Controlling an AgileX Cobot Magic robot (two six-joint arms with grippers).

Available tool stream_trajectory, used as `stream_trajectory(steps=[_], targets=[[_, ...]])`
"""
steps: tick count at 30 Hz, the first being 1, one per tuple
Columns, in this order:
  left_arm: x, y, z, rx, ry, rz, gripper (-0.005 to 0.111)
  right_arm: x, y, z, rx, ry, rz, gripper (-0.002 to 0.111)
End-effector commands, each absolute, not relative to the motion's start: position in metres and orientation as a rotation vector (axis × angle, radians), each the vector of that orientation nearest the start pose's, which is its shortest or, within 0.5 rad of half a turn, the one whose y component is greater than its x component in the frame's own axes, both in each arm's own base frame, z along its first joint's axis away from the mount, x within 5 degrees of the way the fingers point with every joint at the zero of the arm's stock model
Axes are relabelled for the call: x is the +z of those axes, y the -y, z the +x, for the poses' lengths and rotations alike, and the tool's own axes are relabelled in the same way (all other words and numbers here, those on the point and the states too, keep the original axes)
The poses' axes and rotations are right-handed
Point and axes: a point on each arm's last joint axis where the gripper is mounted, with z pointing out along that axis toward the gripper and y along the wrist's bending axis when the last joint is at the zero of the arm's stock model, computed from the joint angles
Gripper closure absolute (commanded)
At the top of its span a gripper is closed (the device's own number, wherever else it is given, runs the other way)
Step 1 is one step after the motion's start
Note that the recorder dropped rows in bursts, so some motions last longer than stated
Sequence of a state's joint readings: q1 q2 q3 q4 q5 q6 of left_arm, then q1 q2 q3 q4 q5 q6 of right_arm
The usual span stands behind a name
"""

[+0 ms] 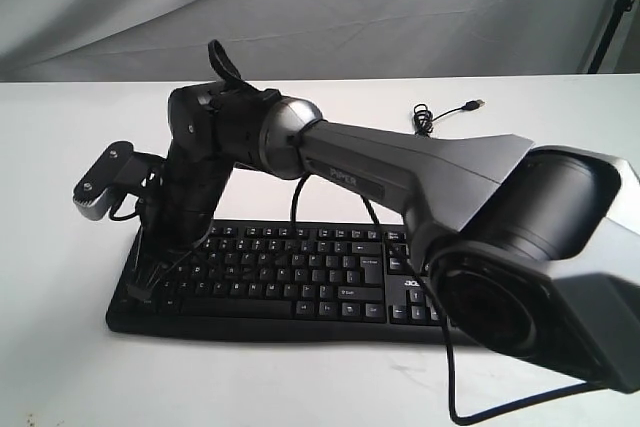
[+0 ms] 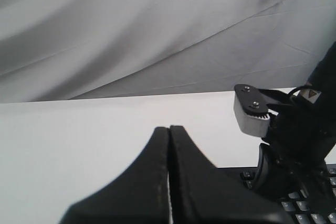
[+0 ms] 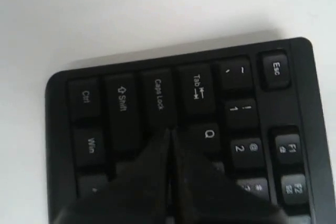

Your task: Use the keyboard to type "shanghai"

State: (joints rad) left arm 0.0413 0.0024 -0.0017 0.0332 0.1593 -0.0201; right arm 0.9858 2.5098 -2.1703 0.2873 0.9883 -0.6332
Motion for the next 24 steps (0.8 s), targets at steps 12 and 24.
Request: stream_trajectory(steps=[12, 24], targets=[[0.199, -0.002, 0.056, 0.037, -1.637, -0.026, 0.107, 0.19, -0.379, 0.27, 0.309, -2.186, -1.78, 0.108], [0.199, -0.002, 0.056, 0.037, -1.637, -0.026, 0.107, 0.156, -0.343, 0.243, 0.433, -2.205, -1.59, 0.108]])
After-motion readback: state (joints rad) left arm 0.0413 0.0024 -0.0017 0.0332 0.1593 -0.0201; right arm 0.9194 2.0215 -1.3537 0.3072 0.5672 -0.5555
